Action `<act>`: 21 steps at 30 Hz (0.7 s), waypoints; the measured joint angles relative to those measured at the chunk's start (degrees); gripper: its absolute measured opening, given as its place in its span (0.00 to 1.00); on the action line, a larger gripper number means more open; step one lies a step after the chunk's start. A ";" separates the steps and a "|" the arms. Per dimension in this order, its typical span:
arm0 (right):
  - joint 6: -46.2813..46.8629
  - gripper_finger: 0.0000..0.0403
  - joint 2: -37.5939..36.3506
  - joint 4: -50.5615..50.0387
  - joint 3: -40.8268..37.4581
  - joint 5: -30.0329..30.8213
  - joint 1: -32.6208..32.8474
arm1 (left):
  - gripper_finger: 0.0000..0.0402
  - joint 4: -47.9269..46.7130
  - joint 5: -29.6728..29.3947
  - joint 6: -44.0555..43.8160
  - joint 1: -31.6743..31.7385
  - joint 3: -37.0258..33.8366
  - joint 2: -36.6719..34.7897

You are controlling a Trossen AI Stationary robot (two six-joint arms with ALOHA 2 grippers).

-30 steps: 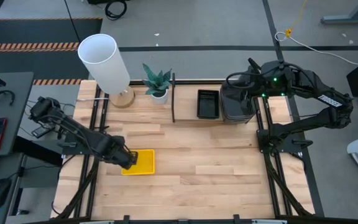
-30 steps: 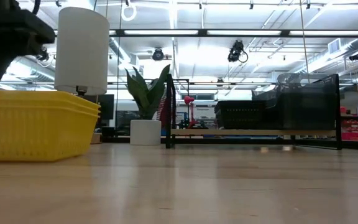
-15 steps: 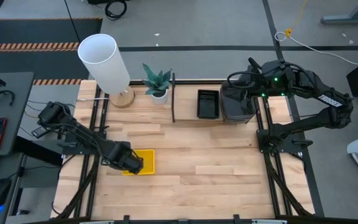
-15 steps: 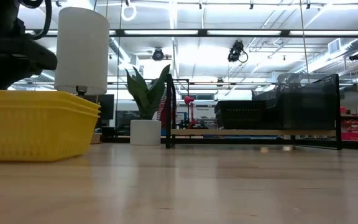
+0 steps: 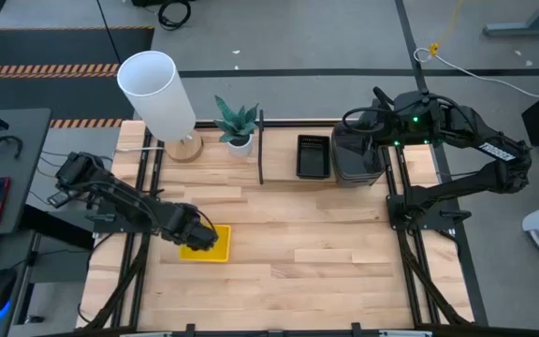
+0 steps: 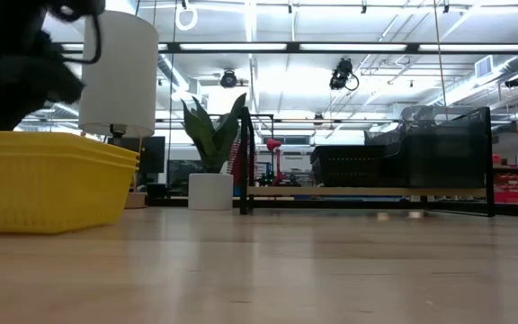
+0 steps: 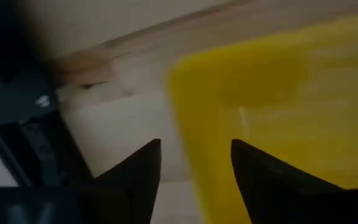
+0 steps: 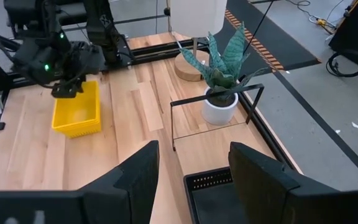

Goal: Stack baskets on shelf by color
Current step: Put the stacked yellow bins on the shelf

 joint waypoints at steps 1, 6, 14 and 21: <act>0.01 0.49 0.00 0.01 0.00 -0.02 0.00 | 0.51 -0.09 0.03 1.26 0.57 0.86 -0.30; 0.01 0.49 0.00 0.06 0.00 -0.02 0.00 | 0.58 -0.98 0.51 4.19 2.92 6.20 -0.96; -0.45 0.49 0.00 0.36 0.00 0.07 0.00 | 0.54 7.59 0.24 -0.66 4.33 12.25 -0.77; -0.69 0.49 0.00 1.25 0.00 0.20 0.00 | 0.51 16.74 -2.53 -4.30 4.40 12.25 3.47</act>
